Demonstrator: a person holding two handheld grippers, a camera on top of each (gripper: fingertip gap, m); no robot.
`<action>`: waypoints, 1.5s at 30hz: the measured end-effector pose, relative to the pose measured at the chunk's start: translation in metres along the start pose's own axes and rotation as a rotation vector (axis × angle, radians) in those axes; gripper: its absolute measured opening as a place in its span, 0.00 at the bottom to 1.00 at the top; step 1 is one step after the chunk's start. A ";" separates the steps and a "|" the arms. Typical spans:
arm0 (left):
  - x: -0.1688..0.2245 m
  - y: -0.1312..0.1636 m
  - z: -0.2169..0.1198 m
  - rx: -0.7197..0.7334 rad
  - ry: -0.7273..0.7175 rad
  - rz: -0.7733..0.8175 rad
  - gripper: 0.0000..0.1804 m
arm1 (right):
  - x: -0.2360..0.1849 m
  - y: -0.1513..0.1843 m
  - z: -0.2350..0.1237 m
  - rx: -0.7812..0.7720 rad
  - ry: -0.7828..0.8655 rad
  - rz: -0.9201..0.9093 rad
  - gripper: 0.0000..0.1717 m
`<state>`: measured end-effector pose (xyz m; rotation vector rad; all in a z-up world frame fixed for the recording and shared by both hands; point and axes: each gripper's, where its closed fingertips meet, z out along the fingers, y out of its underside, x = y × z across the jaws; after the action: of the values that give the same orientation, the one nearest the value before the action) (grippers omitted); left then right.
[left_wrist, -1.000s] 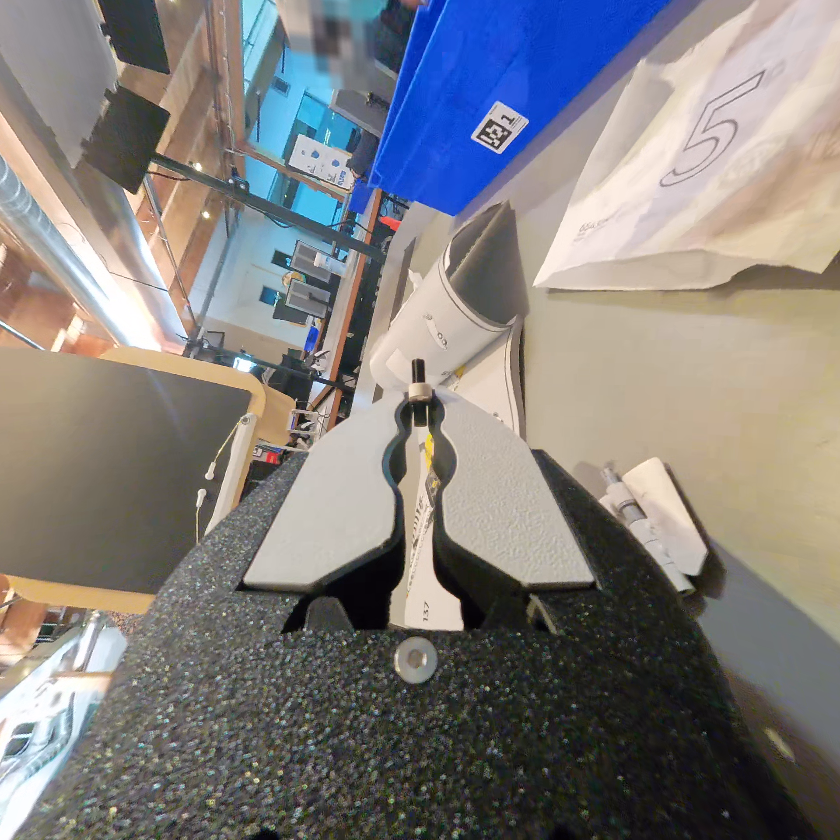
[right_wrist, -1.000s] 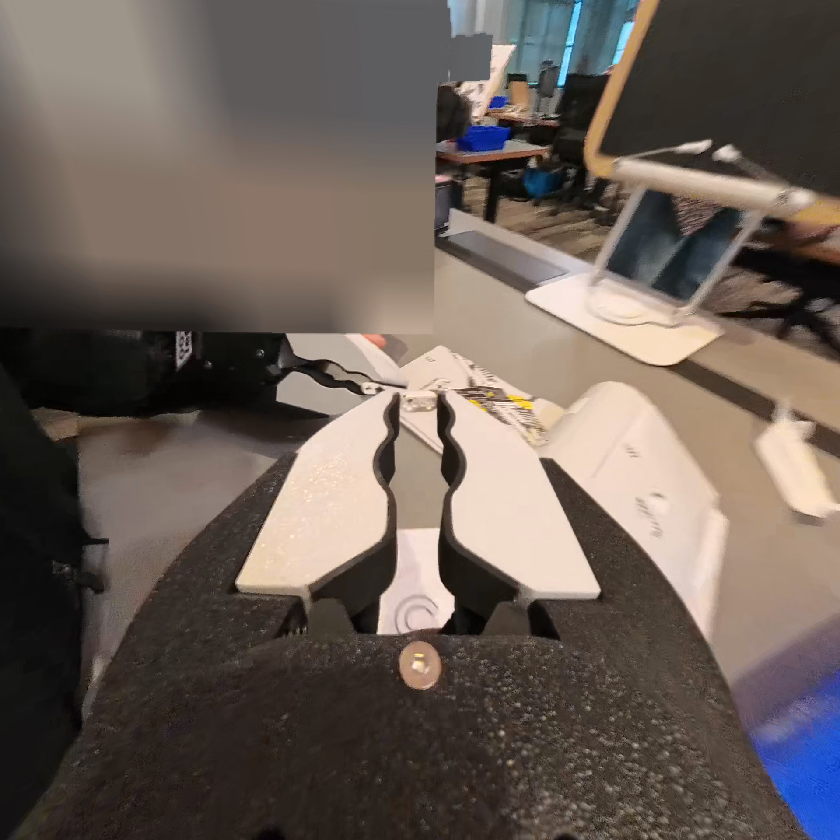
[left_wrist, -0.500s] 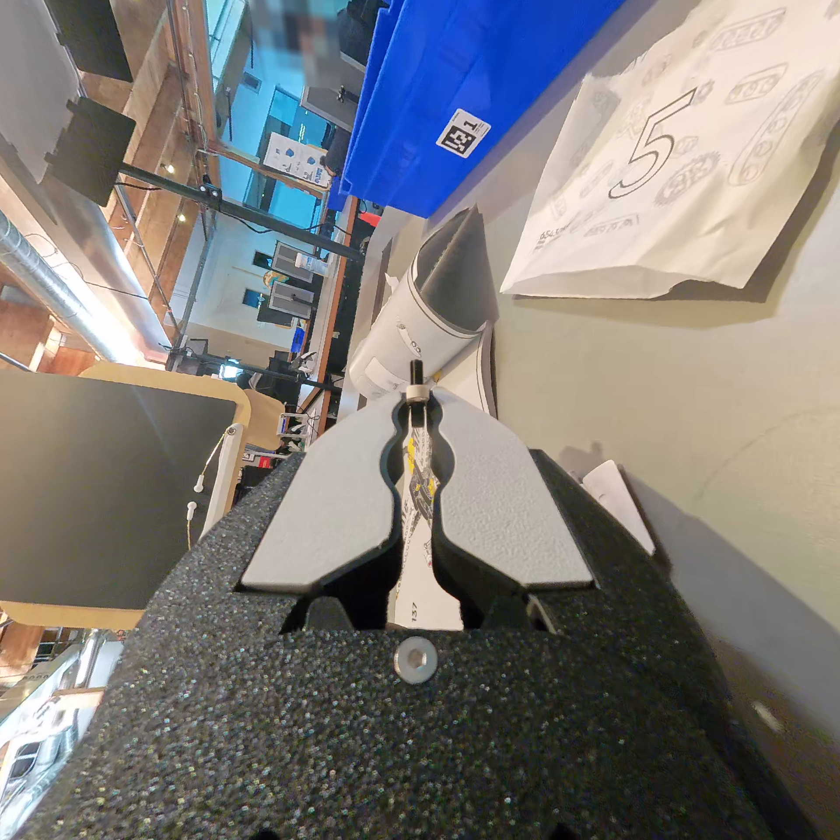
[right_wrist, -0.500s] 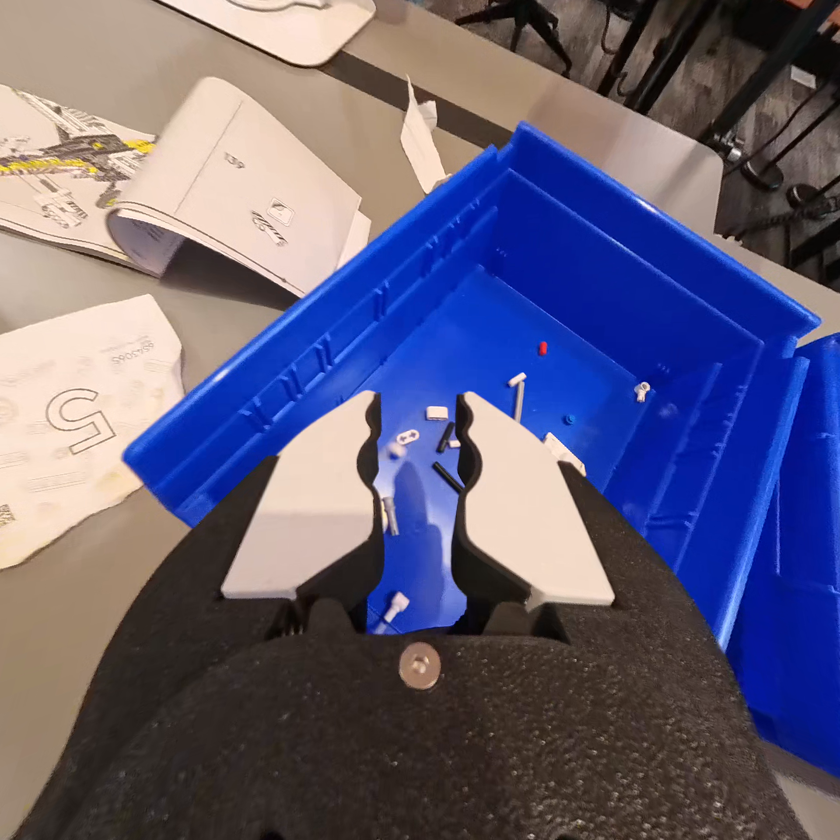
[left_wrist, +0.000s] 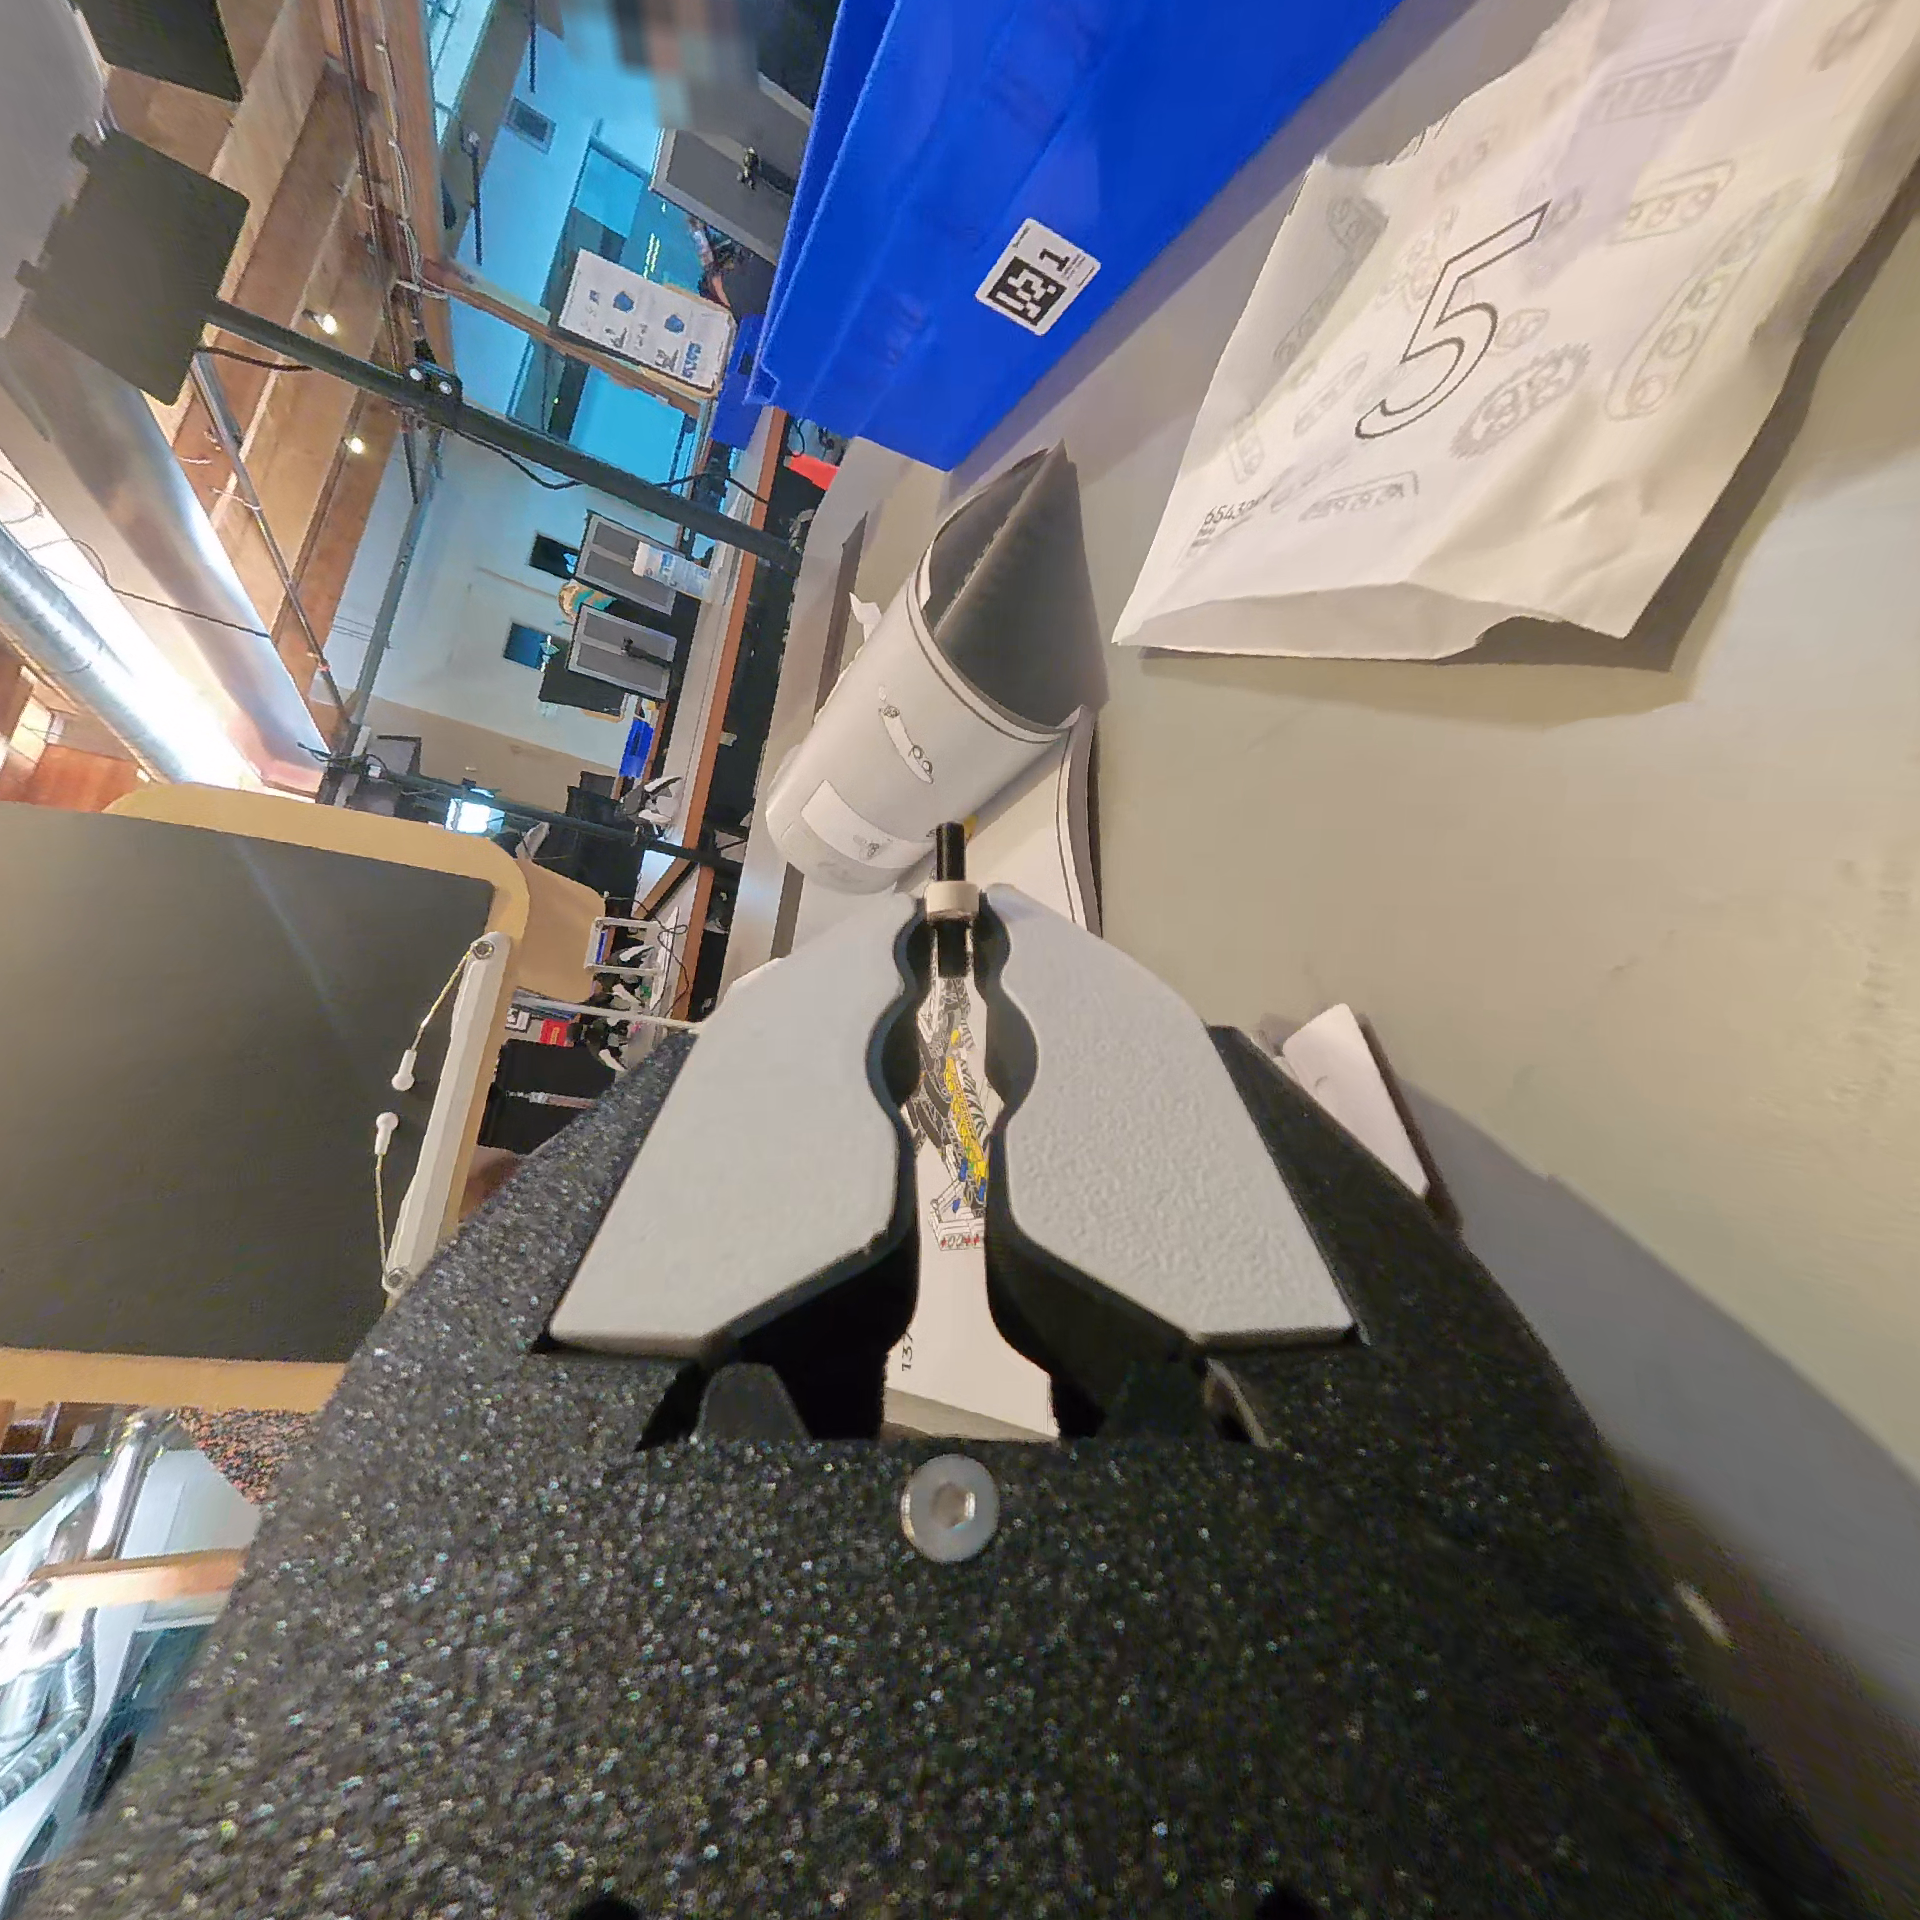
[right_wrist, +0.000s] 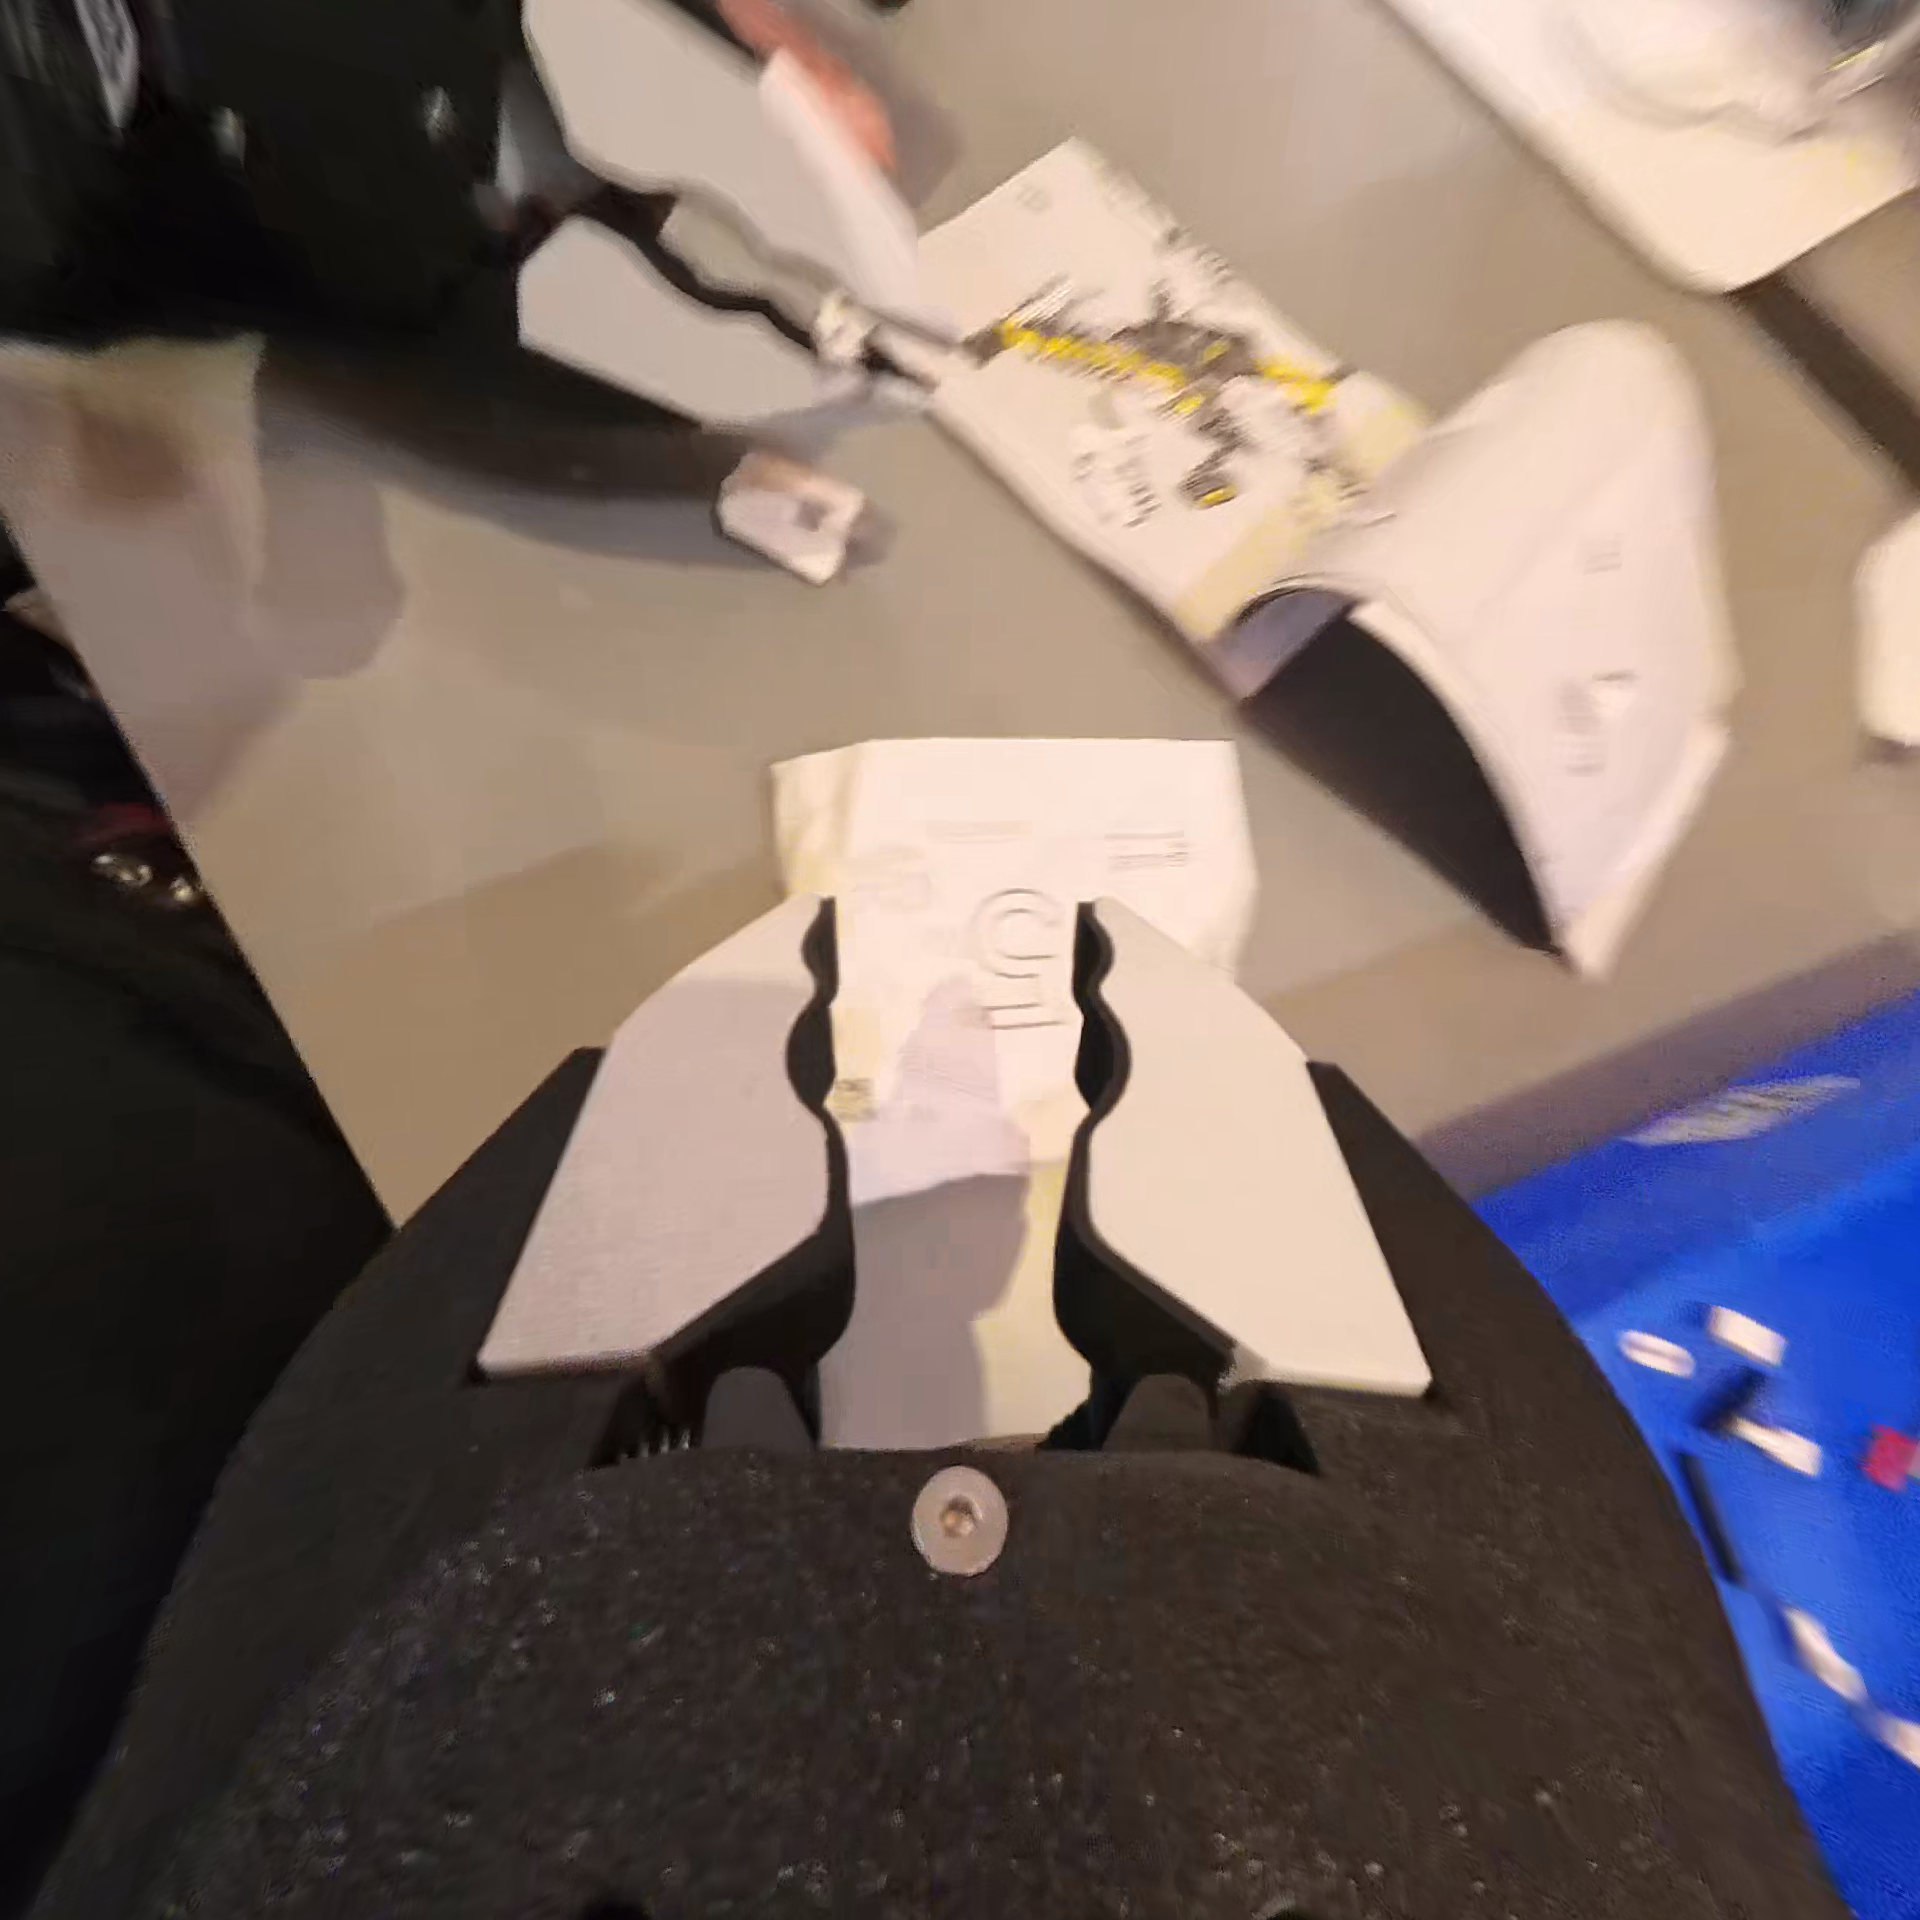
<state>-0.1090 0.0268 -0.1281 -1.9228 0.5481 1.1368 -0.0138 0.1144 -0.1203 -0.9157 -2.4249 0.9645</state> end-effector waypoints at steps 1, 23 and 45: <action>0.000 0.000 -0.001 0.001 0.000 -0.005 0.04 | -0.007 0.005 0.011 -0.025 -0.011 -0.010 0.29; -0.002 -0.001 -0.018 0.033 0.002 -0.047 0.04 | 0.000 -0.022 -0.010 -0.120 0.087 -0.145 0.00; -0.007 0.007 -0.014 0.029 -0.014 -0.153 0.04 | 0.118 -0.077 0.049 -0.214 0.207 -0.142 0.18</action>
<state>-0.1103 0.0113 -0.1211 -1.8965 0.4006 1.0380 -0.1590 0.1300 -0.0879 -0.8528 -2.4070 0.5394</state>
